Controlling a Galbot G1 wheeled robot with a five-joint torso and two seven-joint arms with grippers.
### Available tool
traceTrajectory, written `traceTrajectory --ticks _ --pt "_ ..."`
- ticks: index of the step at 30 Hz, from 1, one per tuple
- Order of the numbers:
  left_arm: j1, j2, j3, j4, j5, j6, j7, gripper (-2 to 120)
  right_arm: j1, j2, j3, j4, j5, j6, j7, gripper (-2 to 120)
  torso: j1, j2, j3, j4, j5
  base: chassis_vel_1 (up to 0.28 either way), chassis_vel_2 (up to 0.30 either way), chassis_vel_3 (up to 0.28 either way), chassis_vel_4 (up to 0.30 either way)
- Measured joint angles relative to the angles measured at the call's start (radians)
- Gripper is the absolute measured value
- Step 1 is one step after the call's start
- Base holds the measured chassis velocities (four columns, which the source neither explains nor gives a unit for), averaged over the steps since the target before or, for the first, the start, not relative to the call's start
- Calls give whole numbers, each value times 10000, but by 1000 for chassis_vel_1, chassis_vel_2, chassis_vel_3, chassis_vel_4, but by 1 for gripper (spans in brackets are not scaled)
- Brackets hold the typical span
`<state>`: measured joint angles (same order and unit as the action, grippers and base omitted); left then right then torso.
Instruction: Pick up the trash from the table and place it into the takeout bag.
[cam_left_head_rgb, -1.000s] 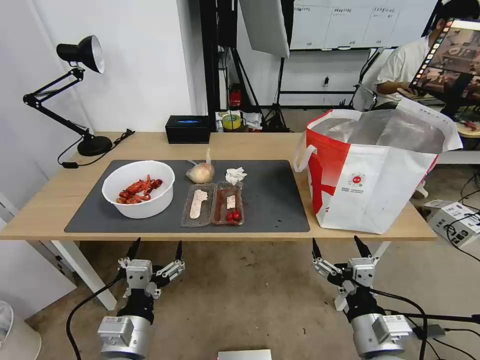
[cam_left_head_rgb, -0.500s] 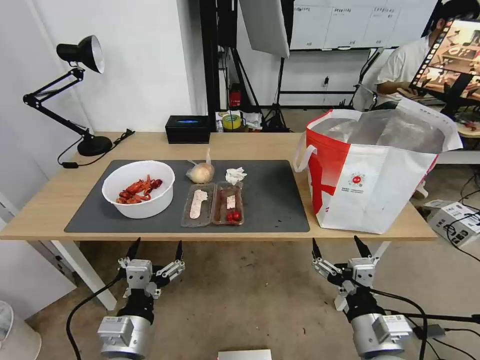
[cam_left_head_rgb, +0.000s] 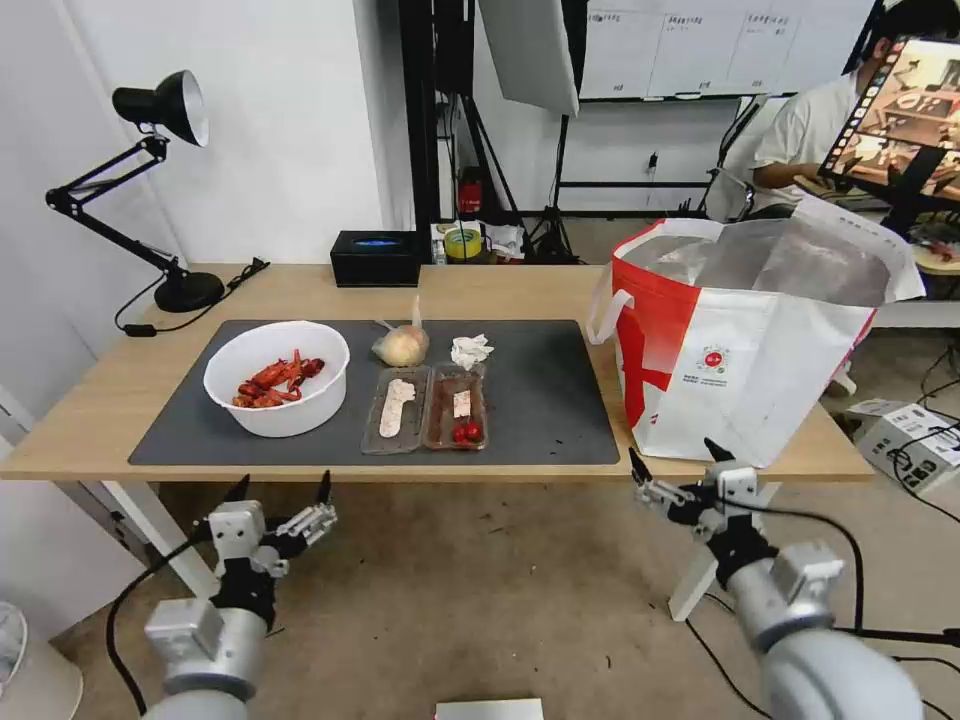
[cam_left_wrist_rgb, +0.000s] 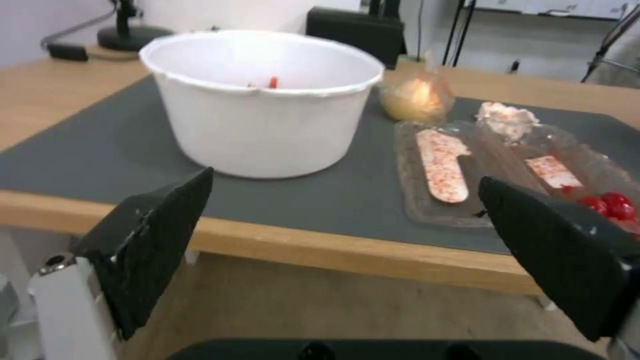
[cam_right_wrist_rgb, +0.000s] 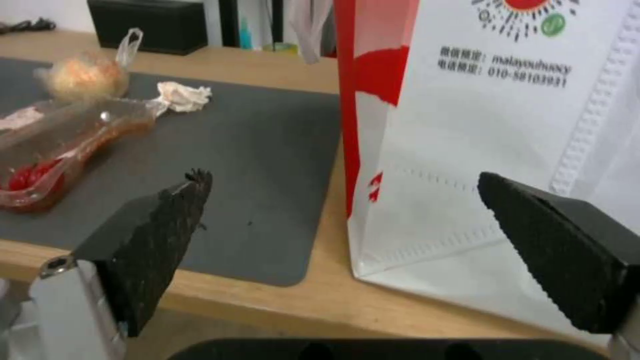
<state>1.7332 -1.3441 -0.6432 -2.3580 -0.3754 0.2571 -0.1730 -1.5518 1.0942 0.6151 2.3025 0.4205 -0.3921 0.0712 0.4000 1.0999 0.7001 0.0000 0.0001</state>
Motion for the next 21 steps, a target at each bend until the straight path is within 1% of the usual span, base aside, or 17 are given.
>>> traceTrajectory --ticks 1,2,5,7,8,9,10,11,12,13,17,19,21 --pt "-66 156 -95 -59 -383 263 -175 100 214 -360 60 4 371 -349 64 100 0 0 0 0 0 0 0 0 0" --pt "-66 156 -95 -59 -383 263 -175 100 214 -360 60 4 371 -349 64 100 0 0 0 0 0 0 0 0 0" --pt "-269 608 -365 -225 -1458 1007 -679 100 853 -1400 227 14 1449 -1356 250 100 0 0 1 0 0 0 0 0 0" --pt "-281 633 -382 -235 -1523 1049 -708 100 890 -1457 236 15 1512 -1414 260 100 0 0 0 0 1 0 0 0 0" --pt "-311 769 -291 -214 -2064 1308 -855 100 1254 -2056 338 22 2125 -1987 361 100 0 0 0 0 6 0 0 0 0" --pt "-285 766 -186 -157 -2186 1350 -837 100 1436 -2350 384 25 2434 -2272 413 100 0 -1 1 0 -6 0 0 0 0" --pt "-285 766 -186 -157 -2186 1350 -837 100 1436 -2350 384 25 2434 -2272 413 100 0 -1 1 0 -6 0 0 0 0" --pt "-279 760 -152 -144 -2226 1351 -860 100 1685 -2558 292 -34 2627 -2387 420 100 1 0 0 -2 -13 0 0 0 0" --pt "-261 733 -106 -138 -2251 1351 -845 100 1928 -2589 -26 -122 2759 -2392 359 100 0 0 0 5 0 0 0 0 0" --pt "-252 720 -103 -137 -2250 1351 -846 100 1962 -2560 -122 -161 2782 -2397 340 100 1 -1 1 6 8 0 0 0 0" --pt "-225 698 -98 -136 -2244 1323 -838 100 1959 -2449 -216 -176 2788 -2334 302 100 0 0 0 1 -5 0 0 0 0" --pt "-211 699 -100 -139 -2238 1297 -833 100 1921 -2379 -236 -174 2786 -2293 283 100 0 -1 0 -1 0 0 0 0 0" --pt "-184 693 -116 -162 -2219 1240 -820 100 1809 -2147 -289 -172 2761 -2125 249 100 -1 0 0 -1 -1 0 0 0 0"
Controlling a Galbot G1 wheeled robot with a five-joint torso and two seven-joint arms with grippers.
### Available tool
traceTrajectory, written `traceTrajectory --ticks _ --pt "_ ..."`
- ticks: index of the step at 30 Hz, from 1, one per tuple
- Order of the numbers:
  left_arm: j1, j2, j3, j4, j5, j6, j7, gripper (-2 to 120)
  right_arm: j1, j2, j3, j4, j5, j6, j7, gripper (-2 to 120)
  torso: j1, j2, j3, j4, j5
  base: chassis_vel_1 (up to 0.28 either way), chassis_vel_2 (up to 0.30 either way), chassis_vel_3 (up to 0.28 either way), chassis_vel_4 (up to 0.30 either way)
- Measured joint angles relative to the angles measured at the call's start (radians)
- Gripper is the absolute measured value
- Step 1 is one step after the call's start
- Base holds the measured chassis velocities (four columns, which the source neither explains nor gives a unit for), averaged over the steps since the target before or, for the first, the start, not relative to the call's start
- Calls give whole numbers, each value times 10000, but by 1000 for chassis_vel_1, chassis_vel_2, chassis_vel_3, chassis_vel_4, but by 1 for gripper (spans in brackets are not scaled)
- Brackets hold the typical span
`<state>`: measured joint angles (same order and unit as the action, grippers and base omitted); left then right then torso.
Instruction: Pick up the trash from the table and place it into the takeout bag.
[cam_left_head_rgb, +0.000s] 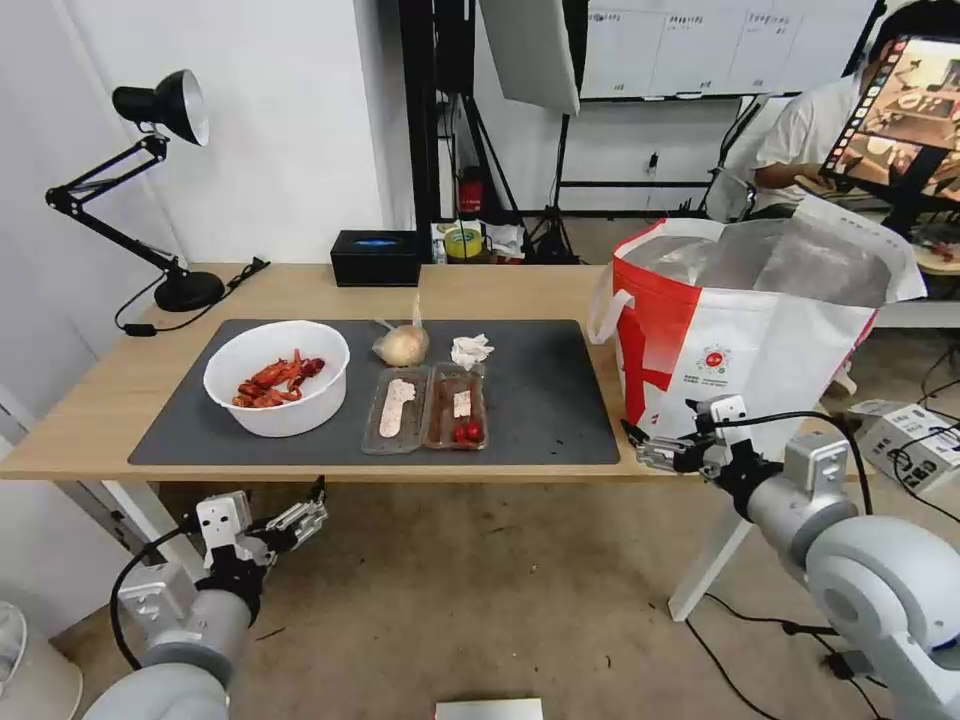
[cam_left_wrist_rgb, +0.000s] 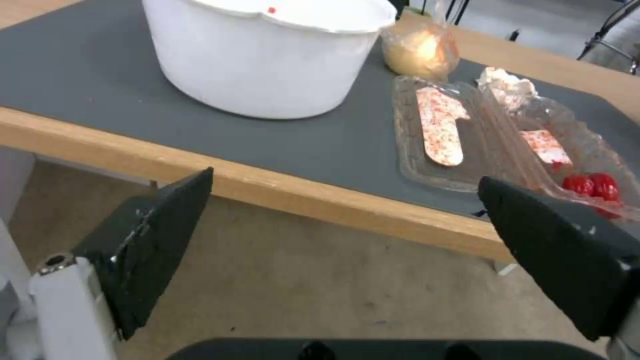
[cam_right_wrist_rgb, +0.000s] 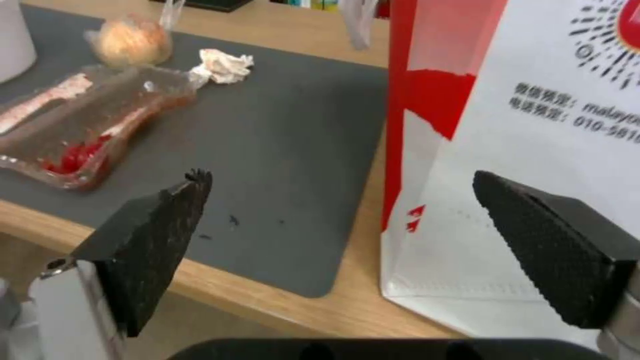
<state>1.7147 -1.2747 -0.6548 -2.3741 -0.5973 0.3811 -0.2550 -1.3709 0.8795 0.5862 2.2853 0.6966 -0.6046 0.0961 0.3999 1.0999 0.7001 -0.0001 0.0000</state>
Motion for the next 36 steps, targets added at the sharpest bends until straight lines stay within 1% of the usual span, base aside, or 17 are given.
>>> traceTrajectory --ticks 6,7,8,10,11,12,15,16,17,19,20,22,23,25,27,30,36 --pt "-14 -33 57 -7 -185 -181 -38 100 -113 393 -181 -60 -20 347 -71 100 -1 0 0 0 1 0 0 0 0" --pt "-67 -48 146 -22 -476 -206 -196 100 -116 528 -256 -93 -28 487 -74 100 0 1 -1 0 0 0 0 0 0" --pt "-67 -48 146 -22 -476 -206 -196 100 -116 528 -256 -93 -28 487 -74 100 0 1 -1 0 0 0 0 0 0" --pt "-204 -72 376 -17 -1126 -360 -583 100 -122 702 -381 -153 -31 755 -75 100 0 0 -1 2 0 0 0 0 0" --pt "-325 -78 572 11 -1512 -613 -882 100 -132 767 -434 -174 -32 864 -75 100 -1 0 -1 2 0 0 0 0 0" --pt "-325 -78 572 11 -1512 -613 -882 100 -132 767 -434 -174 -32 864 -75 100 -1 0 -1 2 0 0 0 0 0" --pt "-758 -117 1147 41 -3084 -1254 -1811 100 -200 990 -647 -213 -77 1205 -75 100 0 0 -1 1 -1 0 0 0 0" --pt "-758 -117 1147 41 -3084 -1254 -1811 100 -200 990 -647 -213 -77 1205 -75 100 0 0 -1 1 -1 0 0 0 0" --pt "-941 -152 1451 23 -3815 -1652 -2257 100 -227 1083 -738 -219 -130 1263 -74 100 0 0 0 0 0 0 0 0 0" --pt "-1123 -273 1890 -10 -4665 -2178 -2758 100 -223 1148 -897 -236 -207 1354 -70 100 0 1 -1 0 -1 0 0 0 0" --pt "-1123 -273 1890 -10 -4665 -2178 -2758 100 -223 1148 -897 -236 -207 1354 -70 100 0 1 -1 0 -1 0 0 0 0" --pt "-1306 -437 2257 -147 -5761 -2750 -3251 100 -224 1187 -1035 -257 -256 1468 -63 100 0 0 0 3 1 0 0 0 0" --pt "-1306 -437 2257 -147 -5761 -2750 -3251 100 -224 1187 -1035 -257 -256 1468 -63 100 0 0 0 3 1 0 0 0 0" --pt "-1540 -589 2490 -199 -6500 -3081 -3447 100 -339 1266 -1046 -235 -328 1542 -61 100 0 0 0 1 1 0 0 0 0" --pt "-1649 -642 2627 -181 -6600 -3178 -3465 100 -379 1302 -1044 -215 -350 1555 -61 100 0 0 -1 0 1 0 0 0 0" --pt "-1893 -808 3029 54 -6524 -3247 -3544 100 -478 1322 -1035 -146 -388 1599 -61 100 0 0 -1 2 0 0 0 0 0" --pt "-2356 -939 3404 392 -6495 -3341 -3561 100 -690 1286 -945 -110 -472 1696 -70 100 0 0 0 0 1 0 0 0 0"
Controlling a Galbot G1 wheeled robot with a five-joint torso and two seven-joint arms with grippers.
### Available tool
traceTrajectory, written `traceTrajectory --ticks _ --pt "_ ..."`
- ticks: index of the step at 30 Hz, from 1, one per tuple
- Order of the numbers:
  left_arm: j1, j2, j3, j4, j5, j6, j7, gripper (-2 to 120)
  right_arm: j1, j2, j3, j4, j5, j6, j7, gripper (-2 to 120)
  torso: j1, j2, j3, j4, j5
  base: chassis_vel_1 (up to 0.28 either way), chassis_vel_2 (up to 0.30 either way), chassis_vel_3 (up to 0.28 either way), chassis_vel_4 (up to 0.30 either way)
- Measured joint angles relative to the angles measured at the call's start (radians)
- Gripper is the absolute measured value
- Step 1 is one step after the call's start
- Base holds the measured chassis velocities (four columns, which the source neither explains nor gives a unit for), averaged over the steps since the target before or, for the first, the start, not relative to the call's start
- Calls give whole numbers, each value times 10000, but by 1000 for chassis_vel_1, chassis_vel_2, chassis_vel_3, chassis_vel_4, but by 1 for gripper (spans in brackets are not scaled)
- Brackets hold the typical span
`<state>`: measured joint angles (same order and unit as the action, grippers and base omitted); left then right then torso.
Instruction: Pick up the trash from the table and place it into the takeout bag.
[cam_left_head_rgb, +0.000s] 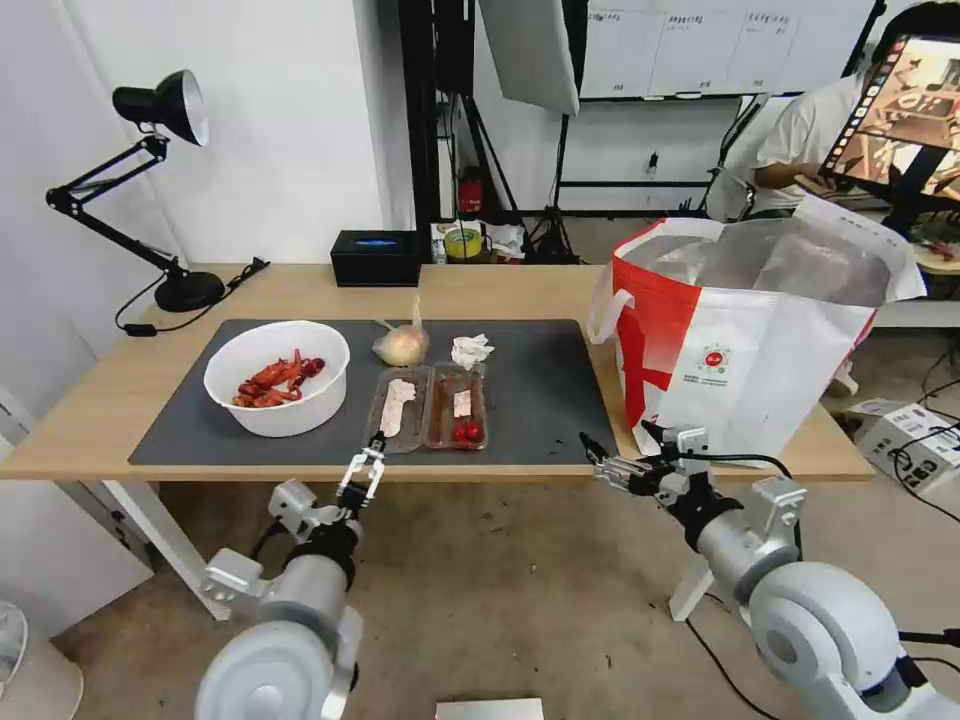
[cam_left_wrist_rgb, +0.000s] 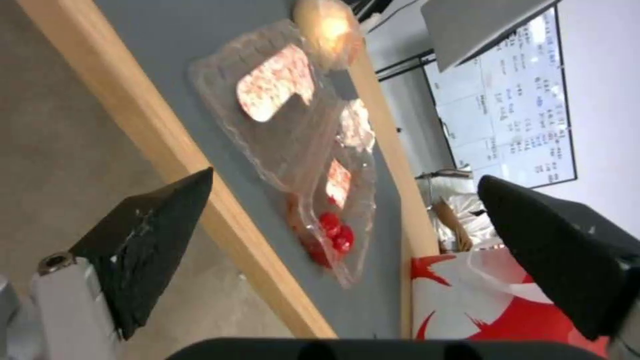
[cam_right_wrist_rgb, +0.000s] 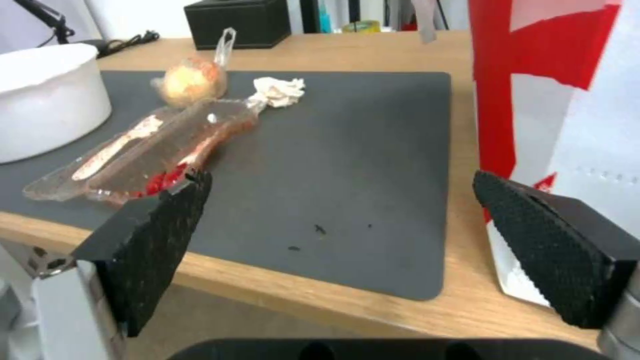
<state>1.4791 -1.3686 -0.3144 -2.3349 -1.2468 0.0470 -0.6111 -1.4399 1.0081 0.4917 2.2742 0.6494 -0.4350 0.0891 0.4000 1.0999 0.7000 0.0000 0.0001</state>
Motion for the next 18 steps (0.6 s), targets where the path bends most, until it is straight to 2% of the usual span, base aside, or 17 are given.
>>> traceTrajectory --ticks 6,18 --pt "-891 -142 369 531 -44 -245 -24 100 -87 72 16 -14 -114 53 -3 100 0 0 0 0 0 0 0 0 0" --pt "-1373 -475 938 1146 -19 -356 -106 100 -208 54 275 -85 -114 86 -1 100 0 -1 0 0 0 0 0 0 0"
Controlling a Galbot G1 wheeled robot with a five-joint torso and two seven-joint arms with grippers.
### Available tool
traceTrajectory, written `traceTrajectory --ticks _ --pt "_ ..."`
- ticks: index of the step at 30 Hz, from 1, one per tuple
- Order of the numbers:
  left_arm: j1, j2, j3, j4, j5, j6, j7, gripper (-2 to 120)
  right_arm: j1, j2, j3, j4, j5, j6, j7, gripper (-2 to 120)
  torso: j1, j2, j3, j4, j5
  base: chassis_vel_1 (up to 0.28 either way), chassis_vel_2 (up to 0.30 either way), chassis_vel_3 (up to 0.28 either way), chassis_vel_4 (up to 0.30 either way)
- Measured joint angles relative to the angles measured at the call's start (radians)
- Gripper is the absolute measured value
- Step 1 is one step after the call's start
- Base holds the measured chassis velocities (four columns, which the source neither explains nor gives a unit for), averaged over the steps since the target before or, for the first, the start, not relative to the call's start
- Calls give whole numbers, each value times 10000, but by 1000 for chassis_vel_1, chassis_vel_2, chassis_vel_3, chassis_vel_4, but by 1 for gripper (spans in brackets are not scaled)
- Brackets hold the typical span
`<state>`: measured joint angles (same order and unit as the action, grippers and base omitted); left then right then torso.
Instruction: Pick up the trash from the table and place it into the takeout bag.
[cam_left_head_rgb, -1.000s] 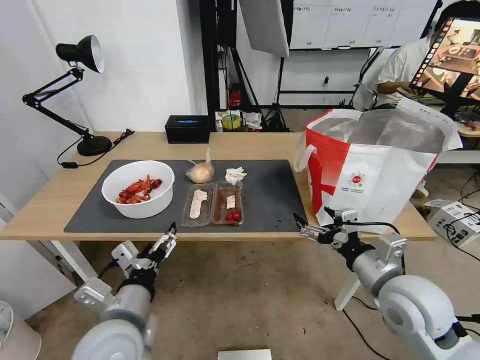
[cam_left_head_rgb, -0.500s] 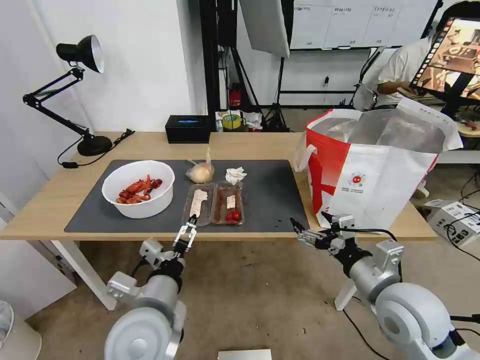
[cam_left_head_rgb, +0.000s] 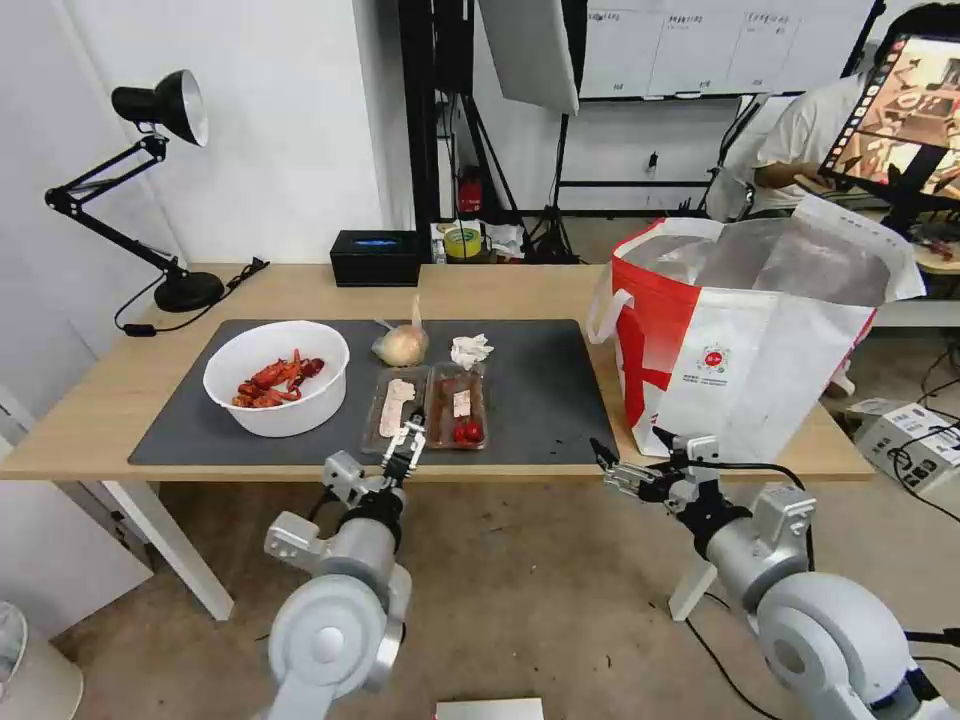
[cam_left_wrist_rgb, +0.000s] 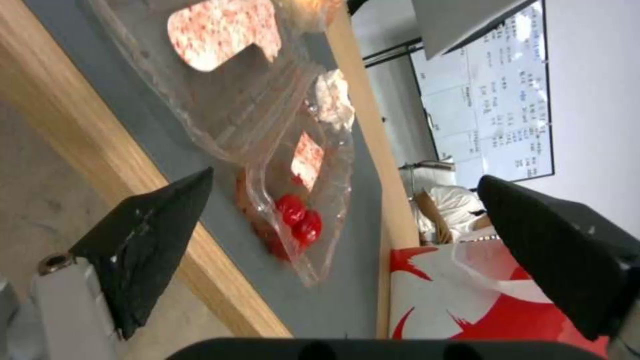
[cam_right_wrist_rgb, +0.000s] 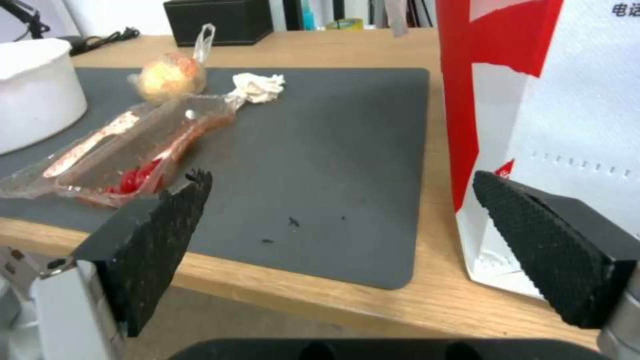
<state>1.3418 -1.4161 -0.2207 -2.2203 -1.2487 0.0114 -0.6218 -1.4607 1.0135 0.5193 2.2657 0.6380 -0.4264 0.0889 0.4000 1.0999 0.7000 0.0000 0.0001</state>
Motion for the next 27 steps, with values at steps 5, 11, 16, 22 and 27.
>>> traceTrajectory --ticks 5,11,16,22,27 --pt "-200 -98 77 273 7 9 -71 100 -25 48 12 -26 -14 13 4 100 0 0 0 0 0 0 0 0 0" --pt "-683 -233 85 913 -37 22 -158 100 -28 131 11 -121 -71 38 0 100 0 0 0 0 -2 0 0 0 0" --pt "-909 -321 28 1211 -75 -7 -188 100 -4 260 -56 -222 -171 56 -5 100 1 0 0 0 0 0 0 0 0" --pt "-1075 -310 35 1406 -179 -12 -184 100 10 366 -113 -388 -255 98 -6 100 1 1 -1 0 0 0 0 0 0" --pt "-1203 -327 32 1644 -222 -27 -182 100 105 427 -200 -532 -297 138 -6 100 0 1 -1 0 -1 0 0 0 0"
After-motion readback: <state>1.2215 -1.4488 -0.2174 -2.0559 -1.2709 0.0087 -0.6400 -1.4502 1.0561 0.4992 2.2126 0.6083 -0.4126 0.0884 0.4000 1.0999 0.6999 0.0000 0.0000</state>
